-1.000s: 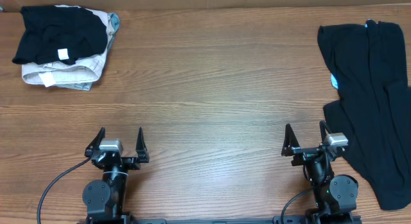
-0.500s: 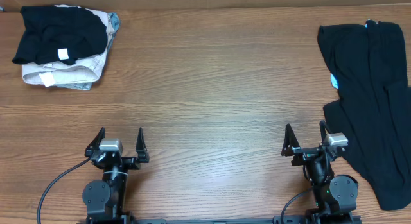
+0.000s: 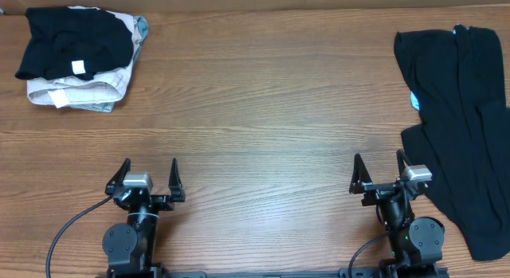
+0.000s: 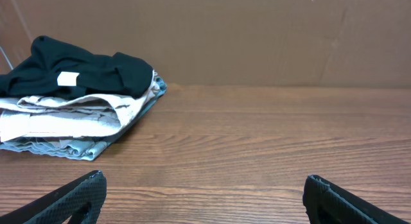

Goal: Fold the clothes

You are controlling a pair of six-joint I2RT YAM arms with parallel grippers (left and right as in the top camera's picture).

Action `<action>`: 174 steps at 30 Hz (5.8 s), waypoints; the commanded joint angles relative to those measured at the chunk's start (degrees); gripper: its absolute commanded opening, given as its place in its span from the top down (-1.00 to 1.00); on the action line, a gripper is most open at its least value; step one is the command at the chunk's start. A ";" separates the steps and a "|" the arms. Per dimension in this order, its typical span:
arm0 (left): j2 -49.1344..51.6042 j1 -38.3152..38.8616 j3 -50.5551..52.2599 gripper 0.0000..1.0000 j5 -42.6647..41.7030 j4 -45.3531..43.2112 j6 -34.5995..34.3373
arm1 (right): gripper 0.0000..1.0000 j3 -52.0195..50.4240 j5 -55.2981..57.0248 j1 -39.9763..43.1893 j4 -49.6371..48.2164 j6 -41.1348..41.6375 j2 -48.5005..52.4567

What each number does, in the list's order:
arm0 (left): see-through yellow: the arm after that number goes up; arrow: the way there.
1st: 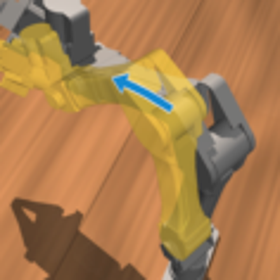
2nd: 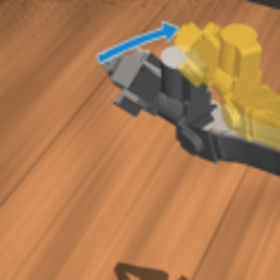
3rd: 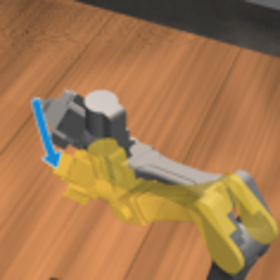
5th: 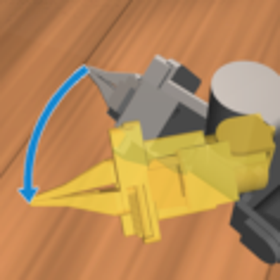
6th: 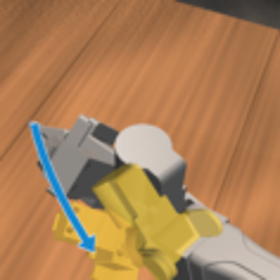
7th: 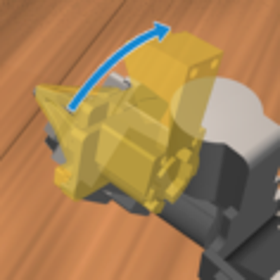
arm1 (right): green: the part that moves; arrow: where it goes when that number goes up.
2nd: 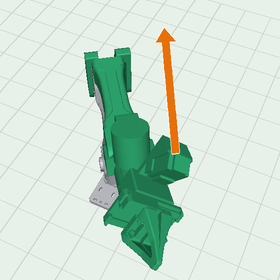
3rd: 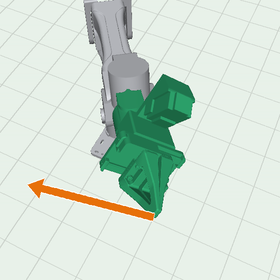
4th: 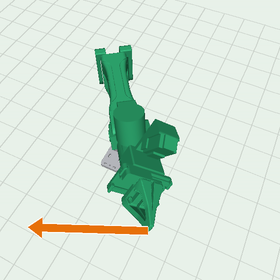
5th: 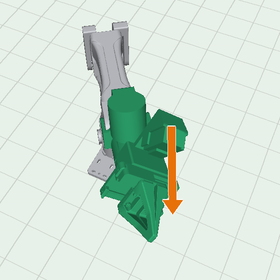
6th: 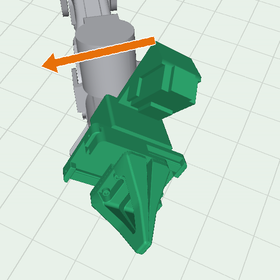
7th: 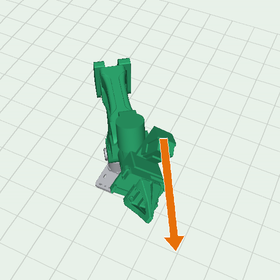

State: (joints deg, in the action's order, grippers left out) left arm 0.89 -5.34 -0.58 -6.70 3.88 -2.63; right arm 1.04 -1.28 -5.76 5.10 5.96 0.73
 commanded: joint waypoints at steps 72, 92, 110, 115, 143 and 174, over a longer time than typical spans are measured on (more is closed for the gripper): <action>4.57 0.22 -20.37 -1.00 -18.69 3.80 -2.32 | -1.00 28.46 -6.34 -0.22 9.16 2.80 6.14; 49.59 0.22 -64.19 -1.00 -18.84 40.87 1.36 | -1.00 80.81 -5.22 -0.22 52.11 -1.92 61.00; 75.45 0.59 -64.19 -0.98 -25.73 41.16 -1.95 | -1.00 76.65 -2.43 24.39 57.92 16.59 89.53; 77.50 2.73 -64.19 -0.96 -25.90 40.57 0.87 | -1.00 64.37 -4.33 31.19 49.75 19.63 89.48; 77.59 12.61 -64.19 -1.00 -19.80 37.44 1.14 | -0.71 43.43 -1.97 34.71 28.30 20.68 89.53; 77.57 12.48 -64.19 -0.99 -14.25 29.38 1.38 | 0.92 58.66 -15.32 16.76 45.16 2.29 88.96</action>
State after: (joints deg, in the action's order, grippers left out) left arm 78.13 6.79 -63.88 -22.02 33.93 -2.57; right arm 55.02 -14.68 16.38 48.69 11.25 90.50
